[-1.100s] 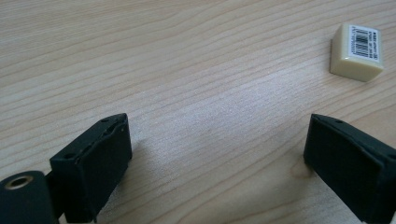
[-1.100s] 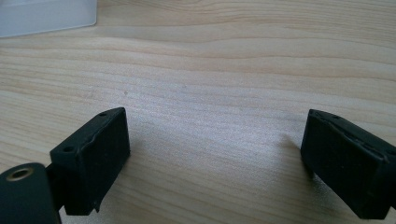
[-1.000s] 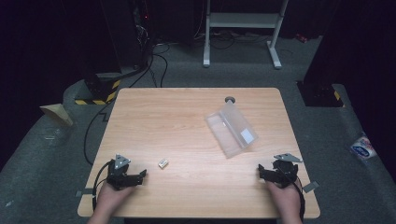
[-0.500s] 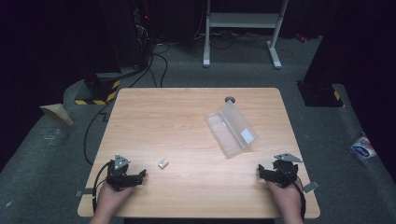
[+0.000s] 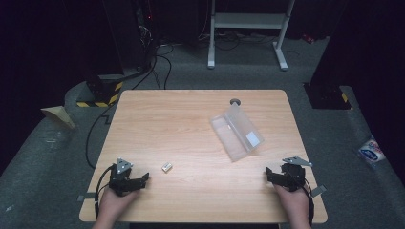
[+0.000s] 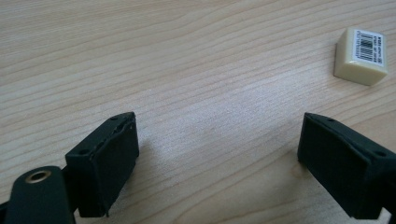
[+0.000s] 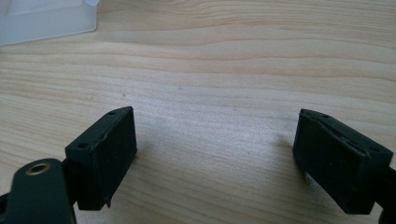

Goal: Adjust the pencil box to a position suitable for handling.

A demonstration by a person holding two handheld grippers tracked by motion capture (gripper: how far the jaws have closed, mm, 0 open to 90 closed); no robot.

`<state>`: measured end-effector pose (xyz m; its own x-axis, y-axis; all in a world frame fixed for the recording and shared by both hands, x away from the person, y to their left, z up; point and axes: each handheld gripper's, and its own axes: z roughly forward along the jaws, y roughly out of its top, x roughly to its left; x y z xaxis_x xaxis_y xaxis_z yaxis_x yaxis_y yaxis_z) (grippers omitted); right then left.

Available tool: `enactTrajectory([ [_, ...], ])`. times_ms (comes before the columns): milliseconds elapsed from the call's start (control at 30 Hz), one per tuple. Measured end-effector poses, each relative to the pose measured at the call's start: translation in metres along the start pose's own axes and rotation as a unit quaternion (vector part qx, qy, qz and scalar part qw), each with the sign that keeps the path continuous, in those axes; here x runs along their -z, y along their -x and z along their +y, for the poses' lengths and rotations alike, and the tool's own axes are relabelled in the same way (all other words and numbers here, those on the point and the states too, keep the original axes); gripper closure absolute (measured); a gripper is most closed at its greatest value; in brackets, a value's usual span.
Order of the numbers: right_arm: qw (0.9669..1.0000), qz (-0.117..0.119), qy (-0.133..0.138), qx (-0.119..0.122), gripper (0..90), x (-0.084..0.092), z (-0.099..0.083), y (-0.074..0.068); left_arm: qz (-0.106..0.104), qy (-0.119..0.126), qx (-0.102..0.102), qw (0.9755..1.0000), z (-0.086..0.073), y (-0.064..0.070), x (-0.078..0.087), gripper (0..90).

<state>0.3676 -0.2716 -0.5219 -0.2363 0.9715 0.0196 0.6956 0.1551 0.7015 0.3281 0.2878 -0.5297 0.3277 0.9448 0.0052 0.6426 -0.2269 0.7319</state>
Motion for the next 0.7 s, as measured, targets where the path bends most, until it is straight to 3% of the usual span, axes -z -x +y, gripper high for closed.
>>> enactTrajectory([
  [300, 0.9996, -0.016, 0.013, 0.017, 14.2, 0.005, -0.001, -0.002, 0.000, 0.000, 0.002, 1.0000, 0.000, 0.000, 0.000, 12.2],
  [700, 0.9985, 0.004, 0.036, 0.041, 13.4, 0.011, 0.000, -0.012, -0.001, -0.002, 0.000, 1.0000, 0.001, 0.000, -0.001, 11.6],
])
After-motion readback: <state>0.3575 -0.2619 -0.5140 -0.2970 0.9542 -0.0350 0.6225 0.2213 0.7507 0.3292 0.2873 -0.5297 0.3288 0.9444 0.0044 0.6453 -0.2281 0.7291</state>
